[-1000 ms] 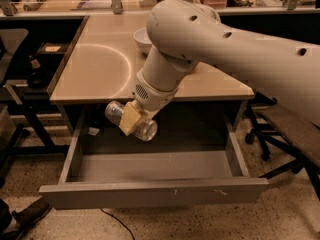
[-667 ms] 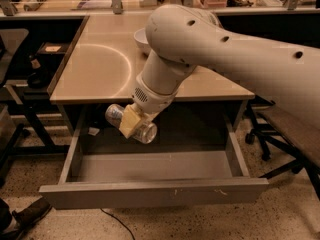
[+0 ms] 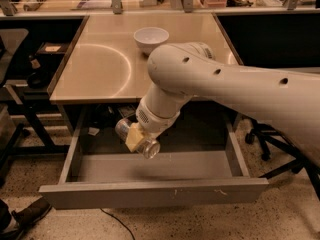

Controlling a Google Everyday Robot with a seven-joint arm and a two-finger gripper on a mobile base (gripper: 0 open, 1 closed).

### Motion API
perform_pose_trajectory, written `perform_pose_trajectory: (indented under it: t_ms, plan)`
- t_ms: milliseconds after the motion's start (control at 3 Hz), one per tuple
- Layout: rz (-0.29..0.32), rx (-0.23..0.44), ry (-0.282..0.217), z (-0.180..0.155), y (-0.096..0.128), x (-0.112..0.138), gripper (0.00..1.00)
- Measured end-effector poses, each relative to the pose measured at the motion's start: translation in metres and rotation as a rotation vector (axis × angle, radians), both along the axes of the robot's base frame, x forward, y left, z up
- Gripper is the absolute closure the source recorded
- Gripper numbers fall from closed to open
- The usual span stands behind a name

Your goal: Place redbull can into top drawer

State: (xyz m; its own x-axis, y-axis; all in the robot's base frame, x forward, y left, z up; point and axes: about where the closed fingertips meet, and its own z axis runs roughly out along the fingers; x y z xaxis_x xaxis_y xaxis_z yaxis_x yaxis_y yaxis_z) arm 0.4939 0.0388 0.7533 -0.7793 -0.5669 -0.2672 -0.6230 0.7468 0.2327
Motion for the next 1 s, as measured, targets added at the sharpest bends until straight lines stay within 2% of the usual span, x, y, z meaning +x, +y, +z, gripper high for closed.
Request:
perform_pose_trajectory:
  t_ms: [333, 1000]
  plan:
    - [-0.039, -0.015, 0.016, -0.025, -0.004, -0.003, 1.00]
    - [-0.073, -0.048, 0.034, -0.061, -0.014, 0.001, 1.00]
